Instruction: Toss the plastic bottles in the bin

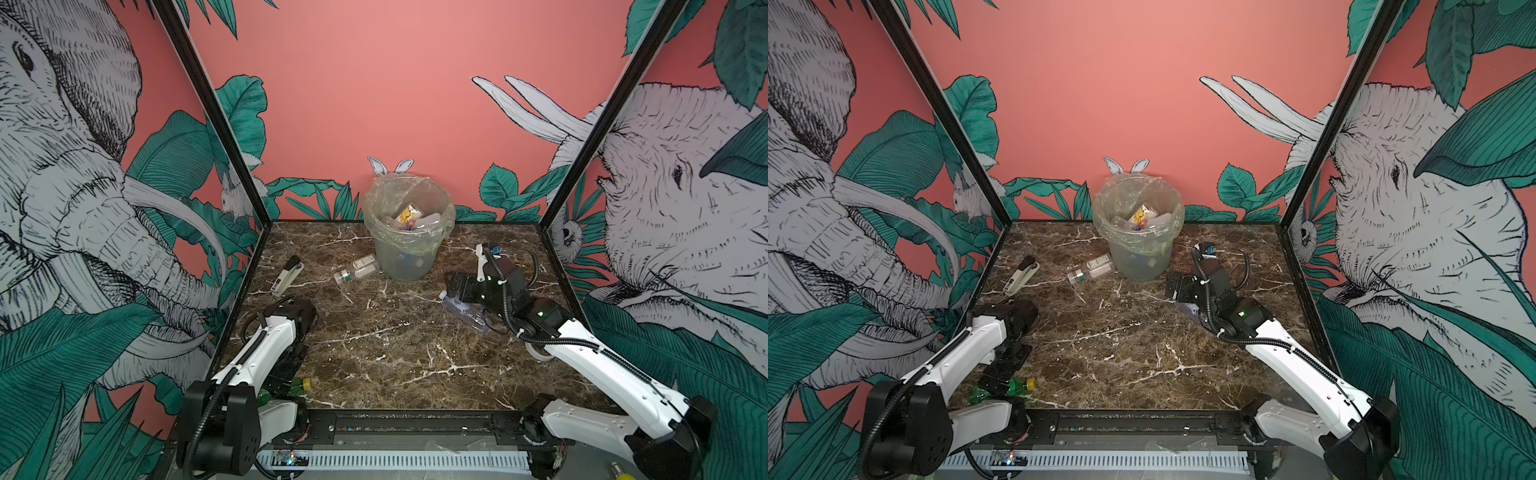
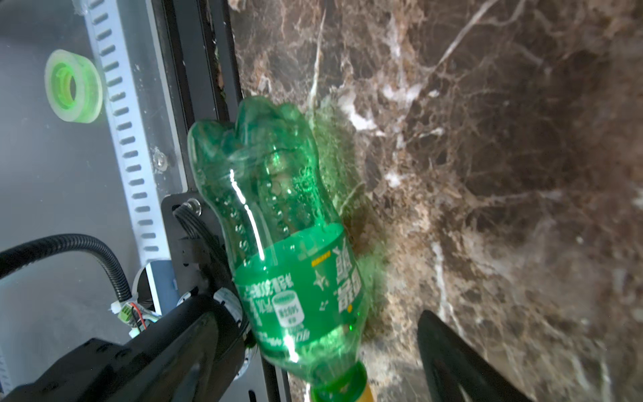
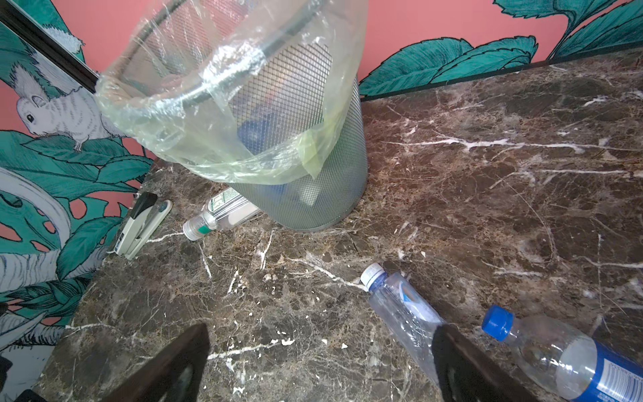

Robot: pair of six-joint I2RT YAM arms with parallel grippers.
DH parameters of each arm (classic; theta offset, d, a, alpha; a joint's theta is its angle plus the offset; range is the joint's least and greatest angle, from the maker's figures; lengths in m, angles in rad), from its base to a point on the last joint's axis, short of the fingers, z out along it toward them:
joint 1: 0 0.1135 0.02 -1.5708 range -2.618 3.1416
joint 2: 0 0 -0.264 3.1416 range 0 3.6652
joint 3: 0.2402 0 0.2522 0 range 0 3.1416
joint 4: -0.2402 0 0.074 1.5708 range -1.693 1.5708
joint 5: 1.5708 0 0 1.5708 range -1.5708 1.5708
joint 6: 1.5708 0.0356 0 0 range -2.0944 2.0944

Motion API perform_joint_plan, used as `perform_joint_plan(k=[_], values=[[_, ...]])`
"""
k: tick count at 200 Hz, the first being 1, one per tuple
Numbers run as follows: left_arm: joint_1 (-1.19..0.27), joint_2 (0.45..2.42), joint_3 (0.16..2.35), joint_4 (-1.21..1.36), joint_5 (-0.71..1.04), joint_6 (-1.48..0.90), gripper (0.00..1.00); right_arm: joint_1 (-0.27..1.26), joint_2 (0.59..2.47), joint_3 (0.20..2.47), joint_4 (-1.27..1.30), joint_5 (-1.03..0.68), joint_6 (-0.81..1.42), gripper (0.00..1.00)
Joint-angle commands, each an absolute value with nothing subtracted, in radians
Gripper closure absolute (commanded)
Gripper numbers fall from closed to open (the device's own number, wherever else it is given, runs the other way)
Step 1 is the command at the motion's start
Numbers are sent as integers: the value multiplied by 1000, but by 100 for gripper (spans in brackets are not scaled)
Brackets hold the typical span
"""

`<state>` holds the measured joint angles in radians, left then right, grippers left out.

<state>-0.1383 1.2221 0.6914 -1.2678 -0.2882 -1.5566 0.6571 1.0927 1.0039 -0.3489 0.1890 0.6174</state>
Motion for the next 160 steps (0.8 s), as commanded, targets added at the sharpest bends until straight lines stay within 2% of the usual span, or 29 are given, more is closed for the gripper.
perform_joint_plan(k=[1,28,72,111,160], values=[[-134,1305,653,-1342,-276,-1591,9,652,1076,981,-294,167,605,1],[-133,1349,672,-1341,-281,-1588,8,650,1082,967,-287,128,603,1],[-135,1289,639,-1307,-327,-1638,14,650,1068,945,-284,127,611,1],[-138,1373,623,-1243,-304,-1645,15,650,1078,972,-294,108,616,0],[-138,1353,602,-1231,-311,-1681,26,650,1079,988,-306,94,637,1]])
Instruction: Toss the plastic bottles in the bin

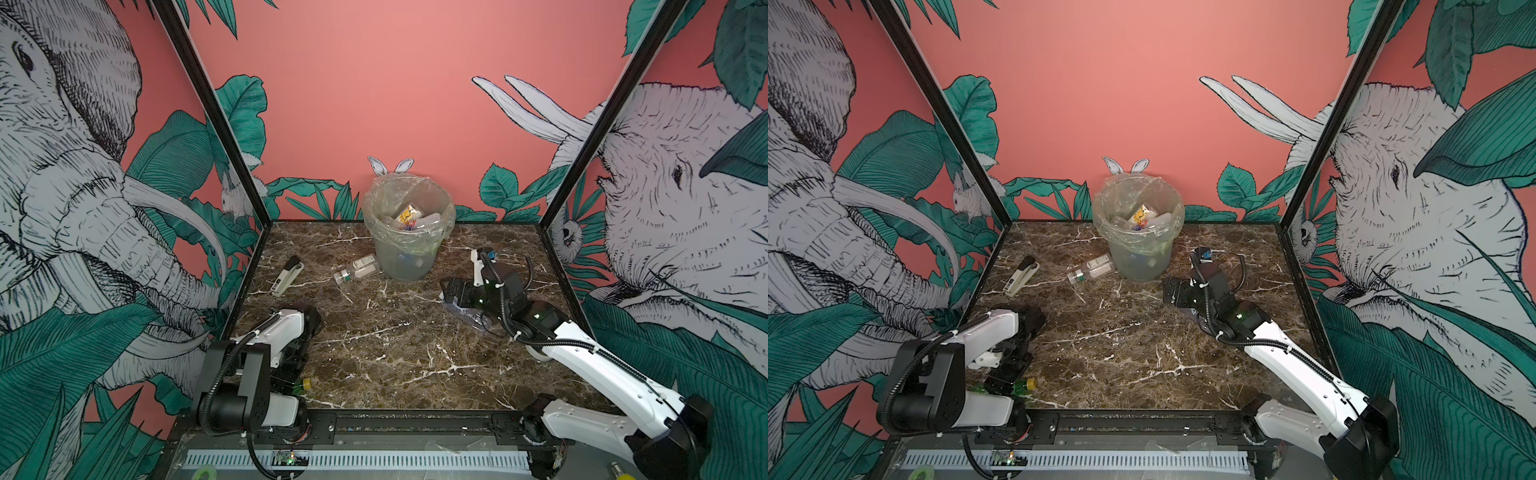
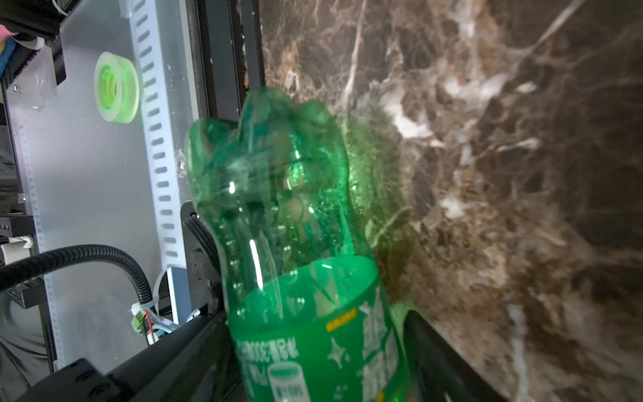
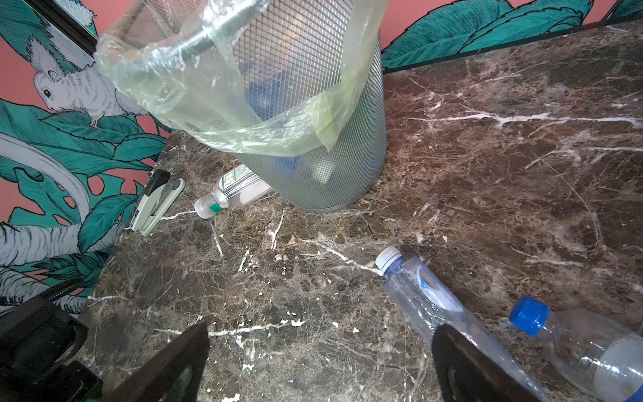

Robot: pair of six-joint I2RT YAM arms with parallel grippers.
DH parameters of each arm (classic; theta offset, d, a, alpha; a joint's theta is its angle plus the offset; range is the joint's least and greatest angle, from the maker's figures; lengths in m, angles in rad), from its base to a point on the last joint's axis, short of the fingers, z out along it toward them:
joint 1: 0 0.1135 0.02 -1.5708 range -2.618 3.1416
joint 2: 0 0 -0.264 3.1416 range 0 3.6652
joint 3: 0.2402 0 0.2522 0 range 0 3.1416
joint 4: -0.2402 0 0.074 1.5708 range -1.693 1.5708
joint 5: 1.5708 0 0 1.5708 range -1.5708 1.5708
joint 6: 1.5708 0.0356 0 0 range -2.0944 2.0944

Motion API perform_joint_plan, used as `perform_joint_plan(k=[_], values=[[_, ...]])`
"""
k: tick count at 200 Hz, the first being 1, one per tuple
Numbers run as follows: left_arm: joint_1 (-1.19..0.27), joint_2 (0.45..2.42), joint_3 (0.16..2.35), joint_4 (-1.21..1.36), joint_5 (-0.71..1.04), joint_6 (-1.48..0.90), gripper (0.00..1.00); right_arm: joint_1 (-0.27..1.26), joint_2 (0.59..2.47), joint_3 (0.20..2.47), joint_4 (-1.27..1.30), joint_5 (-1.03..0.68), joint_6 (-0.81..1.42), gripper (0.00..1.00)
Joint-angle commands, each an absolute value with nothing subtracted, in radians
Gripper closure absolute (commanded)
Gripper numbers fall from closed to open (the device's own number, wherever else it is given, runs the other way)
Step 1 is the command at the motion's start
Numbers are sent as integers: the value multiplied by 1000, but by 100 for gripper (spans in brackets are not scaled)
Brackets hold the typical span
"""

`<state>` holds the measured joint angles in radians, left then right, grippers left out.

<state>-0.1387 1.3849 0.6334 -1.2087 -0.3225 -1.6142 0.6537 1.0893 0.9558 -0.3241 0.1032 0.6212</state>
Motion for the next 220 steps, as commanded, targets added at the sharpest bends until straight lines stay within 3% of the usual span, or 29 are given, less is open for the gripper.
perform_joint_plan(k=[1,18,64,87,122,220], values=[[-138,1351,602,-1231,-311,-1680,26,650,1079,988,-306,94,638,1],[-147,1349,601,-1228,-320,-1691,30,650,1072,992,-307,97,646,1],[-281,1387,651,-1256,-372,-1774,29,651,1067,1016,-330,89,653,1],[-339,1422,677,-1235,-385,-1787,38,652,1049,1012,-343,91,661,1],[-424,1489,736,-1247,-411,-1813,44,652,1016,1006,-371,105,664,1],[-824,1730,1031,-1299,-559,-1763,53,652,950,962,-427,137,668,1]])
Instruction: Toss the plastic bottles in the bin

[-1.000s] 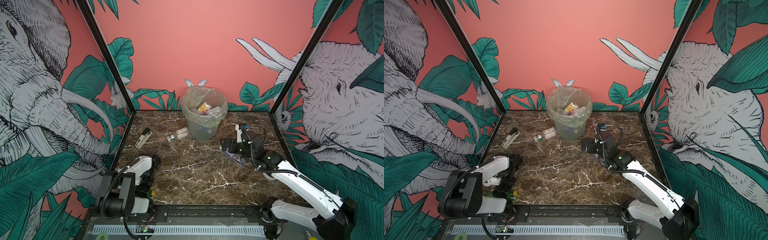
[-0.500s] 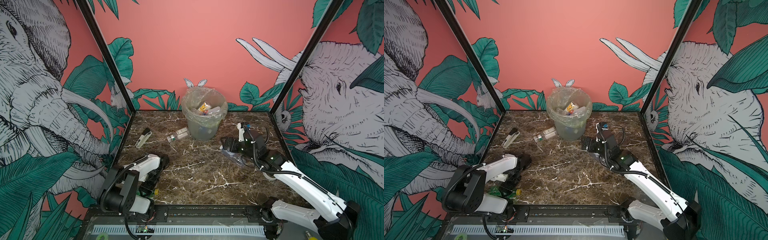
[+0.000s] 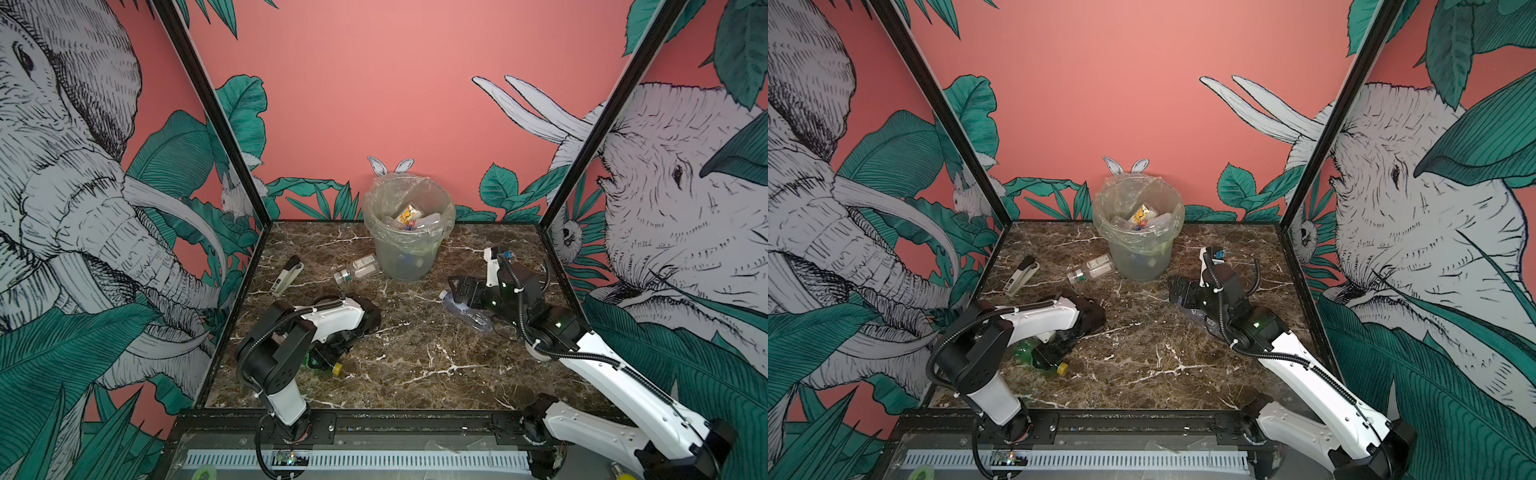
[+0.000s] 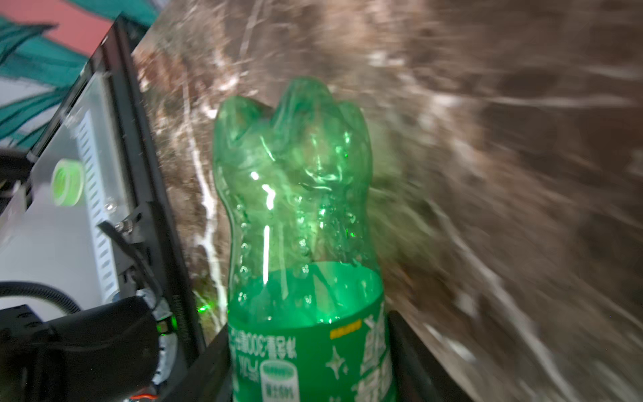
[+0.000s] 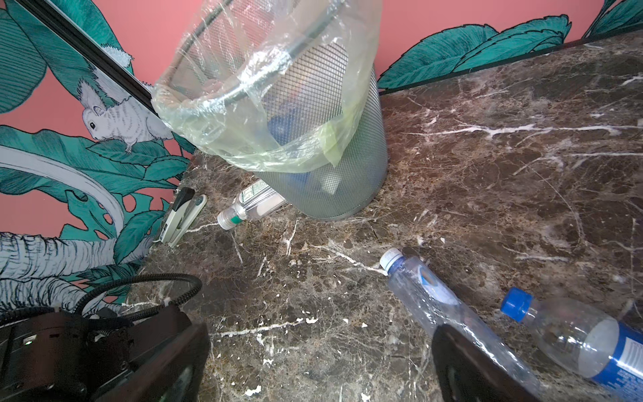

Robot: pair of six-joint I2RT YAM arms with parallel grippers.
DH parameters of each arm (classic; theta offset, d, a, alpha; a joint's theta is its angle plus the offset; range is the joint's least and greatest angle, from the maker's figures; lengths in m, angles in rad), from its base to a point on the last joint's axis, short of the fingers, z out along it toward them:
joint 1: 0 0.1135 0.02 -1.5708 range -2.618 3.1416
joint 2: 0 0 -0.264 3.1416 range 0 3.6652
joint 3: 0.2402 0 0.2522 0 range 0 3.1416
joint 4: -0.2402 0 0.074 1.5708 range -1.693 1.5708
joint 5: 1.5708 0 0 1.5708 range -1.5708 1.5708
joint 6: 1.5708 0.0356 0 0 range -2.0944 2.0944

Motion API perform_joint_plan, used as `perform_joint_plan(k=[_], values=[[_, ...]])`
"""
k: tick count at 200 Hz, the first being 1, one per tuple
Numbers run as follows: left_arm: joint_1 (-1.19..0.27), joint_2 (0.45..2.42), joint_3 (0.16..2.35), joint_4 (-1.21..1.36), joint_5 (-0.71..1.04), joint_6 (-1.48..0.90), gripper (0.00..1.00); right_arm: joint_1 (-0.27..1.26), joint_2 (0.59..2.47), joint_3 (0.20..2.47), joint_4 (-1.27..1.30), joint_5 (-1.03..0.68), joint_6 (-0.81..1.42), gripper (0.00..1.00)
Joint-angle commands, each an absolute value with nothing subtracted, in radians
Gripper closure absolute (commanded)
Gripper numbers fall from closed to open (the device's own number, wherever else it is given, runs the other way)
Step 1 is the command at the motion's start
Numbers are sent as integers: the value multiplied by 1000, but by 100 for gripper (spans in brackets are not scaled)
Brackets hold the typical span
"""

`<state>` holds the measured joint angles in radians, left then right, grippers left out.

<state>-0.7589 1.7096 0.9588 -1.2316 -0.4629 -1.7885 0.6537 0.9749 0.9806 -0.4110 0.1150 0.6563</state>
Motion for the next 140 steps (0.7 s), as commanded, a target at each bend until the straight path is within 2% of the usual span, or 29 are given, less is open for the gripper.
perform_joint_plan(k=[1,65,75,124,140], values=[[-827,1732,1033,-1299,-563,-1761,53,652,950,962,-429,137,668,1],[-891,1665,1069,-1223,-695,-1535,57,652,874,899,-511,174,683,1],[-894,1631,1053,-1177,-710,-1466,57,652,862,887,-523,178,688,1],[-896,1407,916,-908,-700,-1133,71,652,830,842,-566,190,709,1],[-896,1335,875,-814,-677,-1000,70,651,825,822,-568,199,717,1]])
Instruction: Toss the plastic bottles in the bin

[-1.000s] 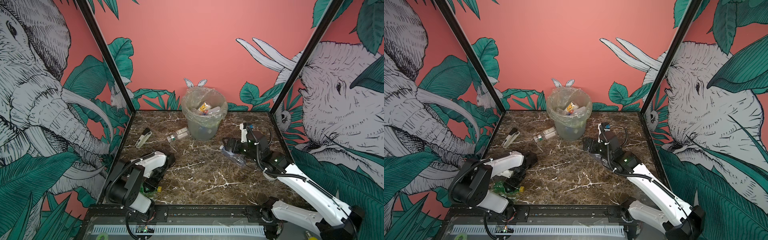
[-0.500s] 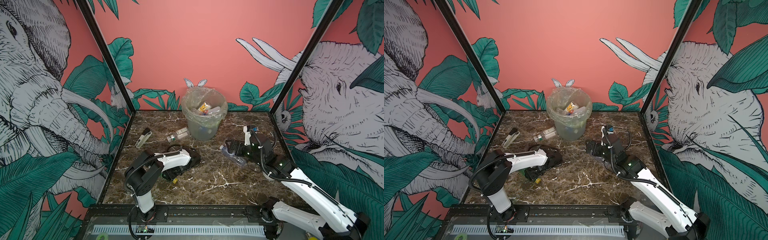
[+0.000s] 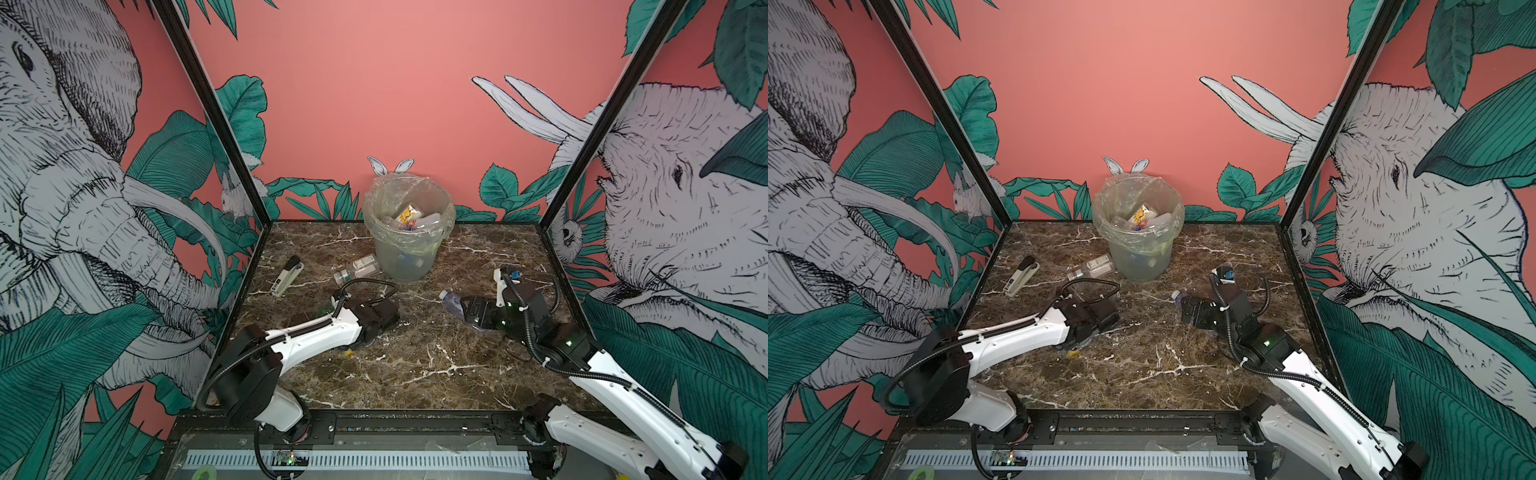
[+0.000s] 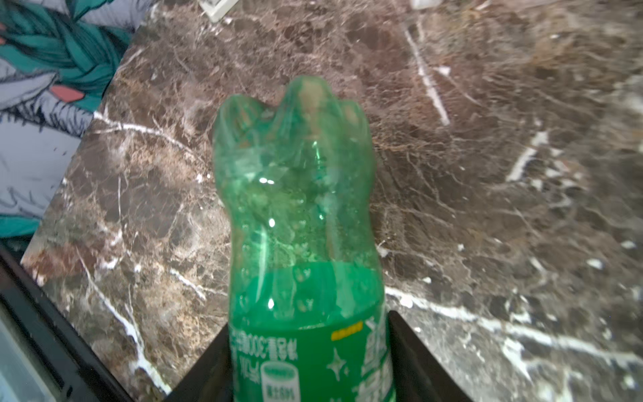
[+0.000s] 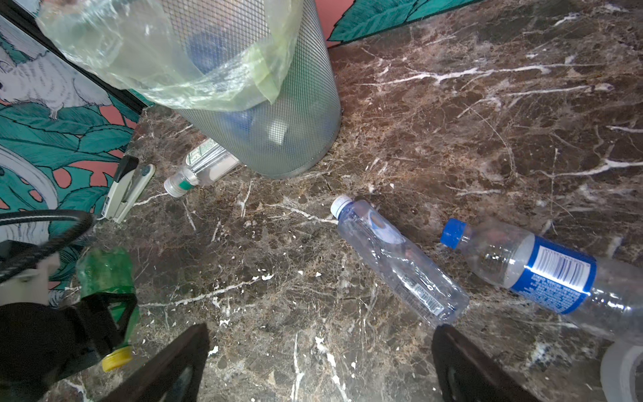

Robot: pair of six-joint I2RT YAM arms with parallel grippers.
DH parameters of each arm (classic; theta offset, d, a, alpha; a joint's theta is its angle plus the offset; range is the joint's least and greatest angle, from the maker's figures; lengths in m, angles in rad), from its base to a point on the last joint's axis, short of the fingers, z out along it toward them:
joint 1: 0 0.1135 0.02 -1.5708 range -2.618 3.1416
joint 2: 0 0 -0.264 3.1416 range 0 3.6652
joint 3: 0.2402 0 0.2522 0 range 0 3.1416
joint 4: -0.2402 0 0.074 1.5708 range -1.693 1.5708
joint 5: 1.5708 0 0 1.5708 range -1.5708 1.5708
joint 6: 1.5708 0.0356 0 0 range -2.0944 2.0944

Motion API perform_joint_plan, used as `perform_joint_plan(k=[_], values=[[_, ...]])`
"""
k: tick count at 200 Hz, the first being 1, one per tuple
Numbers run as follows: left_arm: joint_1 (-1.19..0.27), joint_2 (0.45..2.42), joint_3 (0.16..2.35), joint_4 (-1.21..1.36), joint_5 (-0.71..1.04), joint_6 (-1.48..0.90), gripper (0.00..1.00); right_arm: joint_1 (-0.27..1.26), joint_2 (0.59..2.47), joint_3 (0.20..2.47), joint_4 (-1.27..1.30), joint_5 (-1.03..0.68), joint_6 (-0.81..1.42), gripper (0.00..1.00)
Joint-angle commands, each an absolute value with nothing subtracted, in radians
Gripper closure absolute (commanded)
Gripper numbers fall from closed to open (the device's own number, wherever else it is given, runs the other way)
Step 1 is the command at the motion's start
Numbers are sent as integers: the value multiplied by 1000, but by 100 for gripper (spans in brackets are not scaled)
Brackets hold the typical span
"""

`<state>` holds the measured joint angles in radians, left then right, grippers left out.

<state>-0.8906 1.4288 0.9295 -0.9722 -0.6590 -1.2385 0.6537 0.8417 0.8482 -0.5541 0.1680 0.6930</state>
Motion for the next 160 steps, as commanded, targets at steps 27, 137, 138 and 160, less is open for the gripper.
perform_joint_plan(k=[27,137,138,160], values=[[-894,1205,796,-611,-563,-803,69,652,842,789,-564,209,720,1],[-771,1070,798,-406,-154,-582,72,652,875,720,-525,177,741,1],[-768,1068,795,-404,-151,-583,72,652,876,720,-525,177,741,1],[-708,1016,747,-334,-49,-592,74,652,895,727,-526,171,740,0]])
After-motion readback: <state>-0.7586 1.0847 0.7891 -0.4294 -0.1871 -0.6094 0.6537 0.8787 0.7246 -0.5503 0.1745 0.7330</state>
